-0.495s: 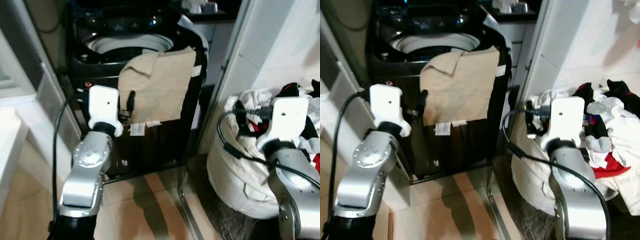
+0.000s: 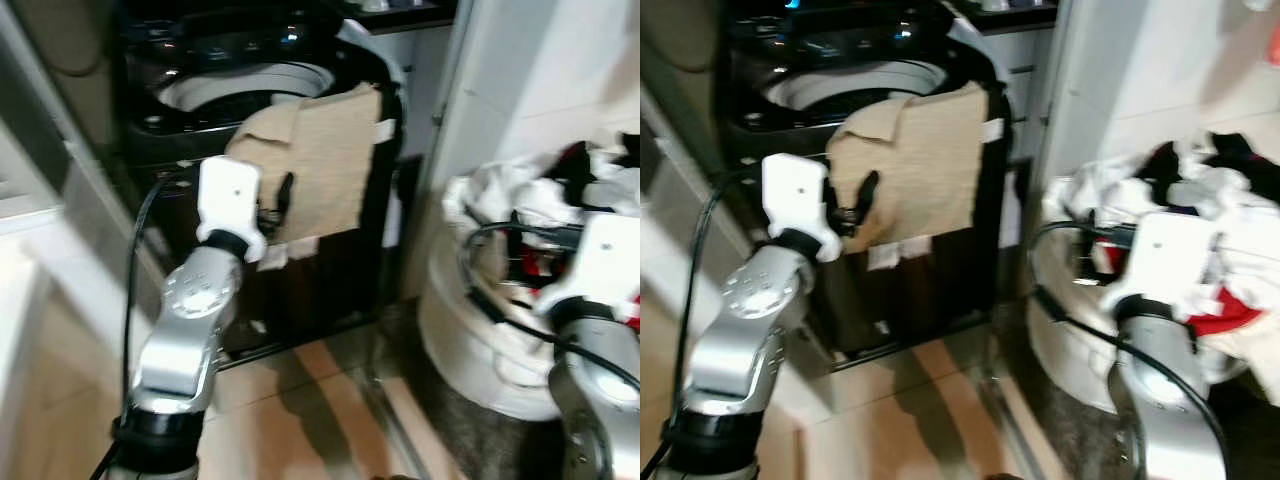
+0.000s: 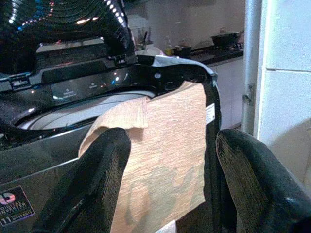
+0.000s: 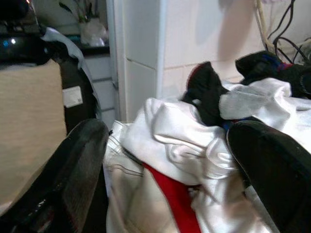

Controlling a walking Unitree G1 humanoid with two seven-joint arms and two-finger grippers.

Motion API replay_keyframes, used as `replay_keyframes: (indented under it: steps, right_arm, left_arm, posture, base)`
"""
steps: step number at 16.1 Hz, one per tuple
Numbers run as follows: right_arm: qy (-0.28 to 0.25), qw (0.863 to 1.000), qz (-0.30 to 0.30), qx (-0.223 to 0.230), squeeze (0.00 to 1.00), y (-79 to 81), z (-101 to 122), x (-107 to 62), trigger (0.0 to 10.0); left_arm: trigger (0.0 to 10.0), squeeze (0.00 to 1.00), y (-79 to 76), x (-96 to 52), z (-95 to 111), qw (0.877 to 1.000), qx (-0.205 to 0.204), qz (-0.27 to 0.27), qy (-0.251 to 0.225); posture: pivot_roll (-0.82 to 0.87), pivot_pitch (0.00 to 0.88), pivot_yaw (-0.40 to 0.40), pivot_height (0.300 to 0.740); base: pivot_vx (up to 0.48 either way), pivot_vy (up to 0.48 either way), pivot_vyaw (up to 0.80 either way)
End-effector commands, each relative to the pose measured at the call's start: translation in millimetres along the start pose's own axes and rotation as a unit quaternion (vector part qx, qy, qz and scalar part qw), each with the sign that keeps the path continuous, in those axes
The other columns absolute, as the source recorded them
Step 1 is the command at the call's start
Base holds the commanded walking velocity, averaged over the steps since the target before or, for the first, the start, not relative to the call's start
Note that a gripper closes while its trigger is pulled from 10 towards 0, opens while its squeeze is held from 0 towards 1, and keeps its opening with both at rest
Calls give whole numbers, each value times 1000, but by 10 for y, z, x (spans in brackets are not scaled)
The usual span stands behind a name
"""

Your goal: Clothes washing

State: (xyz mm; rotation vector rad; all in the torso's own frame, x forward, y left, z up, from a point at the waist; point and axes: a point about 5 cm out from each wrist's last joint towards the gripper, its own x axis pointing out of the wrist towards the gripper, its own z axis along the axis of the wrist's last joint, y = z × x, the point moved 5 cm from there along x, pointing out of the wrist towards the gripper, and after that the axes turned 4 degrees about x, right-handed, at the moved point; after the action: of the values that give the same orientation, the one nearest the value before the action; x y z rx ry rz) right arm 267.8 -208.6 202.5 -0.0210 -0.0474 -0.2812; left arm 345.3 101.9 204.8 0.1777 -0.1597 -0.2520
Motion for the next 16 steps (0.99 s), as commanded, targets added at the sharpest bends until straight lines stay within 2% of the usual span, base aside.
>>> replay_keyframes:
  steps: [1,5,6,7,8,10,12,13,16]
  right_arm:
    - [-4,1000,-2,4,0,14,29,-32,10000]
    - [-6,1000,7,-13,0,26,60,-29,10000]
    - [-5,1000,12,-19,0,30,65,-18,10000]
    - [-5,1000,14,-27,0,26,71,-4,10000]
    - [-3,999,17,-38,0,22,72,9,10000]
    - [5,999,18,-48,0,-10,53,64,10000]
    - [5,998,32,-51,0,8,74,146,10000]
    - [1,996,66,-59,0,119,91,217,10000]
    - [2,991,101,-84,0,284,58,275,10000]
  left_arm:
    - [10000,0,35,1,-21,1000,4,0,3]
    - [10000,0,5,17,-30,1000,-5,-2,2]
    - [10000,0,1,3,-40,1000,0,7,5]
    - [10000,0,-26,-14,-59,1000,17,2,17]
    - [10000,0,-52,-32,-28,999,33,0,9]
    - [10000,0,-48,-73,-25,1000,10,18,4]
    - [10000,0,52,-107,-67,999,2,47,18]
    - [10000,0,129,-145,-84,998,2,65,23]
    - [10000,0,218,-197,-83,995,32,93,25]
  posture:
    - [-176,0,80,740]
    - [-184,0,75,740]
    - [-178,0,42,740]
    - [-176,0,37,740]
    - [-167,0,13,740]
    - [-145,0,-24,740]
    - [-124,0,-47,740]
    - [-97,0,-76,740]
    - [-64,0,-114,740]
  base:
    - [0,480,0]
    - [0,480,0]
    - [0,476,0]
    - [0,-450,0]
    - [0,-480,0]
    - [0,-480,0]
    - [0,0,0]
    - [0,0,0]
    - [0,0,0]
